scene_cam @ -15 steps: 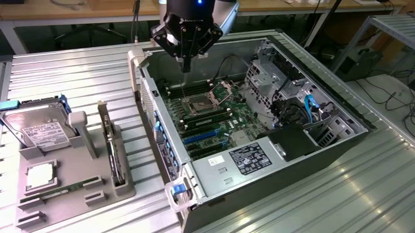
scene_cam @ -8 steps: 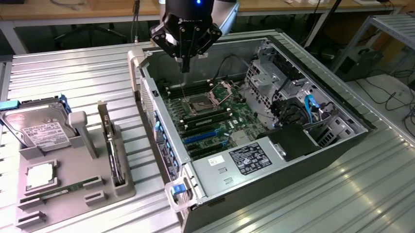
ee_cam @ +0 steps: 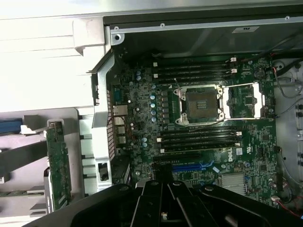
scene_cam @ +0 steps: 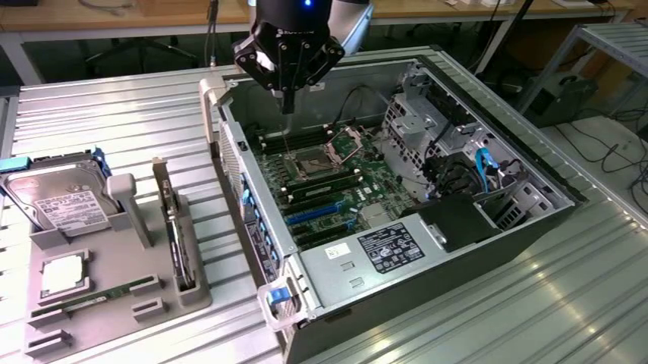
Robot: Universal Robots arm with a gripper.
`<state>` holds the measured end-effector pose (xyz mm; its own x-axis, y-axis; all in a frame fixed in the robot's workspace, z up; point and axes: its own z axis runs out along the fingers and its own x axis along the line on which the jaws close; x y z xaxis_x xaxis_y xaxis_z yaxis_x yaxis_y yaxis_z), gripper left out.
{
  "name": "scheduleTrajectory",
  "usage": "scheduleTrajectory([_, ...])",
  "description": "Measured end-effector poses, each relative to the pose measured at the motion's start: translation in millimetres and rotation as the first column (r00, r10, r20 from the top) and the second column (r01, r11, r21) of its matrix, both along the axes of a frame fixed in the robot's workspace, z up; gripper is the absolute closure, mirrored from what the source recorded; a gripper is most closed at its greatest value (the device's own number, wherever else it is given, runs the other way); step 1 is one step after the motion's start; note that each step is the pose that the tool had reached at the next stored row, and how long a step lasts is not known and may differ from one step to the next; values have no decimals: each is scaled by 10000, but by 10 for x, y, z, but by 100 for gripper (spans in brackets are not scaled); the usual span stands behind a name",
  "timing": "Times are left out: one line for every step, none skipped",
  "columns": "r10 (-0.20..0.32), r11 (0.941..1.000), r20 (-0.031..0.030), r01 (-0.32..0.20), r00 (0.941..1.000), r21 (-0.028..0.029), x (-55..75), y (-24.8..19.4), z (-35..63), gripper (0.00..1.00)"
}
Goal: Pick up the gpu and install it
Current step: 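Reach for the gpu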
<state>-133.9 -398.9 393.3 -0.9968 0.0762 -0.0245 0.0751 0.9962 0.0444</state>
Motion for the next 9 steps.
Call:
scheduleTrajectory([0,10000,0,0,10000,0,-3,0,0,89])
scheduleTrajectory([0,10000,0,0,10000,0,-6,0,0,89])
scheduleTrajectory([0,10000,0,0,10000,0,-9,0,0,89])
scheduleTrajectory([0,10000,0,0,10000,0,-12,0,0,89])
scheduleTrajectory([0,10000,0,0,10000,0,-15,0,0,89])
scheduleTrajectory([0,10000,0,0,10000,-1,-17,0,0,89])
scheduleTrajectory([0,10000,0,0,10000,0,-21,0,0,89])
scheduleTrajectory([0,10000,0,0,10000,0,-23,0,0,89])
scheduleTrajectory([0,10000,0,0,10000,0,-26,0,0,89])
